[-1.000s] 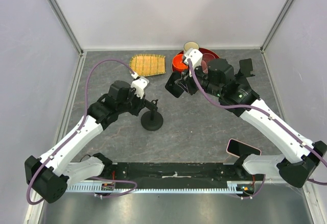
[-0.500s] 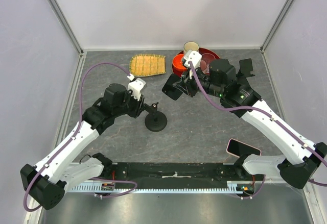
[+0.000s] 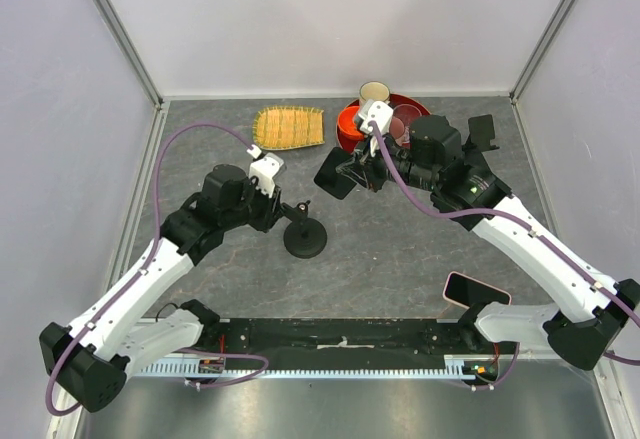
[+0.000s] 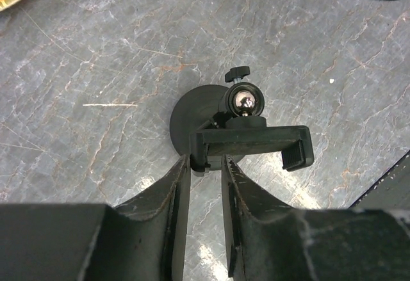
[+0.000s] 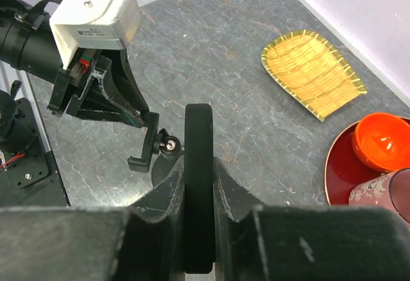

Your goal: Place the phone on the phone stand

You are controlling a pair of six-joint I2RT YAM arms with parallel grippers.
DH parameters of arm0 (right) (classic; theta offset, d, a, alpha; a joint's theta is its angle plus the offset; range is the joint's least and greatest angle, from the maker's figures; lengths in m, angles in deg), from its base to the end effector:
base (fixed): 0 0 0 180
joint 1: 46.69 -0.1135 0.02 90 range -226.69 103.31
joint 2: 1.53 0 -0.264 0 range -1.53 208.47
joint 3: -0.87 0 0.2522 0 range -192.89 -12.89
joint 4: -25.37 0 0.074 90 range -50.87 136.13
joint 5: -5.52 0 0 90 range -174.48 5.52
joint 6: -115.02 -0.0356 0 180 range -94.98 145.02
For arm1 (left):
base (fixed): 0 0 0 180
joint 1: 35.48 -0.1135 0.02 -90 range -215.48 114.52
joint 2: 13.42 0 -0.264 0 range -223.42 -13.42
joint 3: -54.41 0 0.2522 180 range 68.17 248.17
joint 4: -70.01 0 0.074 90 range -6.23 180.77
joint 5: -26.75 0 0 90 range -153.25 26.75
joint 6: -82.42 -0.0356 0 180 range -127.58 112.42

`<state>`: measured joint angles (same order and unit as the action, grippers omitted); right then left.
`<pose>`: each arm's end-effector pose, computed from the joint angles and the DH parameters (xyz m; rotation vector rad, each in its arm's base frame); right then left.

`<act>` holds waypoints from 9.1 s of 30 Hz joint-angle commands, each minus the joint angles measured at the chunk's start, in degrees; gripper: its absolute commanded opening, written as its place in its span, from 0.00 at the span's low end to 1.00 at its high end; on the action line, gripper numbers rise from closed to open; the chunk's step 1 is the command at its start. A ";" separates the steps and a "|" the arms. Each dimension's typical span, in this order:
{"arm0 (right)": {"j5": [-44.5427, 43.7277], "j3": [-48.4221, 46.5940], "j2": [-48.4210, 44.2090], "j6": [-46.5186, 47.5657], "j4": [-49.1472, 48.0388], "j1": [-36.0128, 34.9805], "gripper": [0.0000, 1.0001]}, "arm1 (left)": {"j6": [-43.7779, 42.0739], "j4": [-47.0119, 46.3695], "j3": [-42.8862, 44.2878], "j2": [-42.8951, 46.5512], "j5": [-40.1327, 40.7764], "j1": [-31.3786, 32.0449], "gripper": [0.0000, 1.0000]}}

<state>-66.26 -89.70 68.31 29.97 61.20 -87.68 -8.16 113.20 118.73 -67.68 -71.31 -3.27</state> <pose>0.1957 0.1848 0.4225 -0.9411 1.6318 0.7281 0.1713 -0.1138 0.3121 0.6946 2.0665 -0.4692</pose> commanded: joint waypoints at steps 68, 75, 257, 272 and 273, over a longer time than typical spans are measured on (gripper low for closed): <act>37.68 -17.31 28.33 53.14 12.21 -9.63 0.00 | -7.16 -4.03 -3.11 -0.32 -16.91 -6.02 0.02; 36.80 -19.07 28.94 49.04 15.29 -8.31 0.00 | -7.07 -4.64 -3.46 0.73 -15.59 -6.10 0.02; 2.44 17.22 4.25 3.22 -10.11 8.03 0.67 | -21.48 -27.41 7.44 -31.79 -33.70 -7.60 0.02; -1.78 21.09 -1.64 -5.99 -14.95 8.30 0.86 | -18.41 -16.35 12.71 -22.57 -34.92 -8.39 0.73; -3.00 20.92 -1.99 -8.44 -14.95 8.21 0.98 | -18.58 -15.90 13.06 -21.51 -35.01 -8.39 0.73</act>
<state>-66.20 -68.72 68.14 28.51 49.57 -79.71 -27.02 94.82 127.87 -95.18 -105.93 -11.43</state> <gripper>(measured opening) 0.833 0.723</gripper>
